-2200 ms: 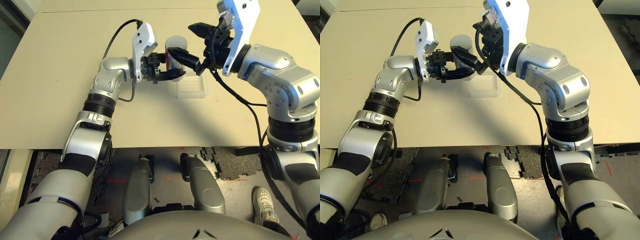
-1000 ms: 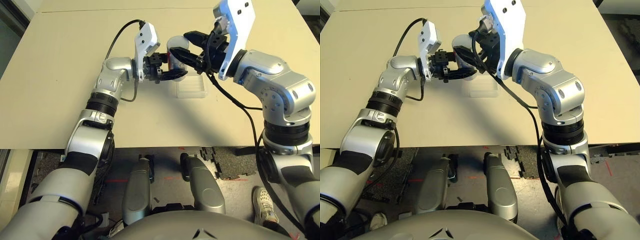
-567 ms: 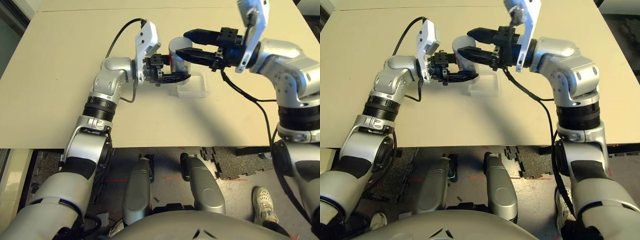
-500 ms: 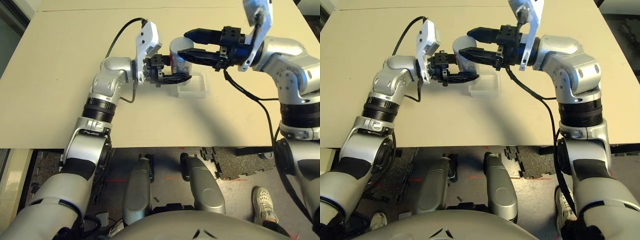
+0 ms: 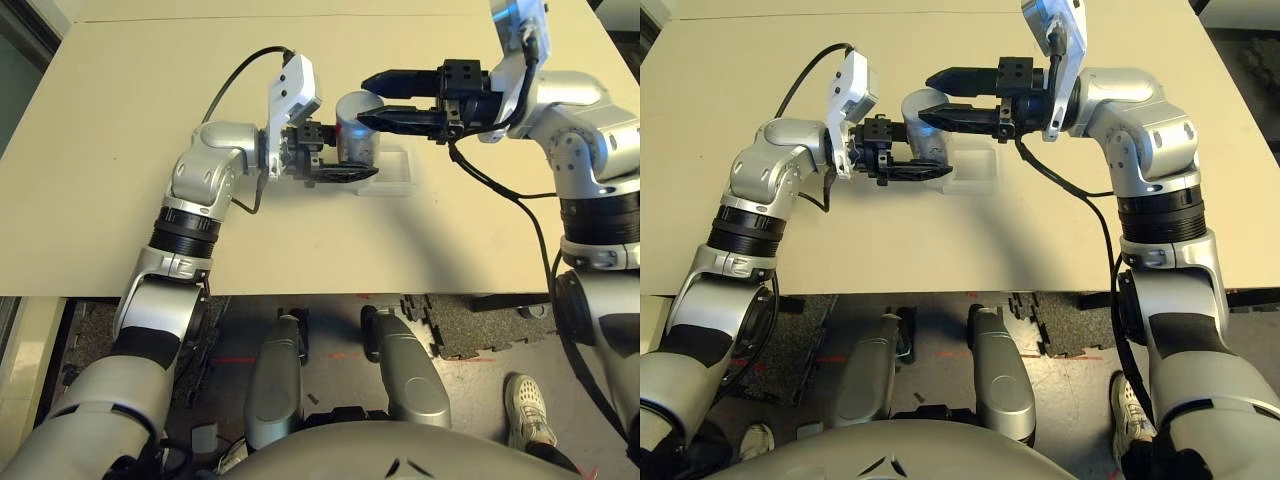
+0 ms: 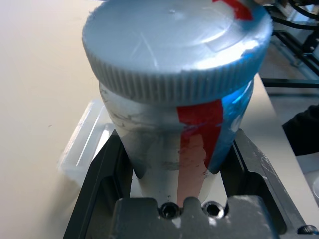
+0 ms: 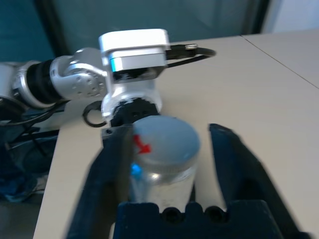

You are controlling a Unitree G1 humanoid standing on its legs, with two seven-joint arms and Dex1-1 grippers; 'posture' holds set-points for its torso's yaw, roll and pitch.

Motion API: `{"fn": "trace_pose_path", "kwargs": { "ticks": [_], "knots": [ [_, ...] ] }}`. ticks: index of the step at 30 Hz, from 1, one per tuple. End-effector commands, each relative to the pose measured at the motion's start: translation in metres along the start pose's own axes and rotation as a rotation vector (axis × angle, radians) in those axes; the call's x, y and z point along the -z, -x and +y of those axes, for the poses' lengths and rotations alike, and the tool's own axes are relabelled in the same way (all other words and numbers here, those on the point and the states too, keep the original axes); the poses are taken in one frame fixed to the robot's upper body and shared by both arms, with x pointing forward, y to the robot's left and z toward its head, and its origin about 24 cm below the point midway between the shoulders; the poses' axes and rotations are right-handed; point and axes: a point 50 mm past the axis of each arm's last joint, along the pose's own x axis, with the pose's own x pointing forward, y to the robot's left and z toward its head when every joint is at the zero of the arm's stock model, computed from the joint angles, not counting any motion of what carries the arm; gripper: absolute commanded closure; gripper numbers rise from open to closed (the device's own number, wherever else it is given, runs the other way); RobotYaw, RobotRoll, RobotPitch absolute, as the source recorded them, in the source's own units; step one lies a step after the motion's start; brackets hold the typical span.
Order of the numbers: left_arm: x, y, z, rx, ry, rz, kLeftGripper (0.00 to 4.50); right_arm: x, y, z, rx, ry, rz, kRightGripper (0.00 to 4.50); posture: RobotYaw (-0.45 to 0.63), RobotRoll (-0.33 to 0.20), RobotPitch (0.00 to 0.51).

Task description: Pour the medicine from the bottle into the box.

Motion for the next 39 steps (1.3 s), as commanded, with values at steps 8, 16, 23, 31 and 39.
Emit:
{"fn": "trace_pose_path", "kwargs": {
  "ticks": [8, 16, 23, 31, 39],
  "knots": [
    [-0.008, -0.005, 0.002, 0.054, -0.071, -0.018, 1.83, -0.017, 0.0, 0.023, 0.102, -0.059, 0.041, 0.0, -0.11, 0.0, 0.234],
    [-0.009, -0.006, 0.006, 0.063, -0.087, -0.01, 1.83, -0.008, -0.006, 0.029, 0.115, -0.066, 0.081, 0.0, -0.11, 0.0, 0.232],
    [-0.01, -0.007, 0.004, 0.066, -0.089, -0.015, 1.83, 0.001, -0.005, 0.022, 0.176, -0.07, 0.099, 0.0, -0.11, 0.0, 0.23],
    [-0.007, -0.005, 0.005, 0.053, -0.082, -0.01, 1.83, 0.0, 0.003, 0.016, 0.223, -0.074, 0.079, 0.0, -0.11, 0.0, 0.23],
    [-0.006, -0.002, 0.008, 0.033, -0.081, -0.007, 1.83, 0.0, 0.03, 0.012, 0.324, -0.101, 0.079, 0.0, -0.12, 0.0, 0.227]
  ]
}}
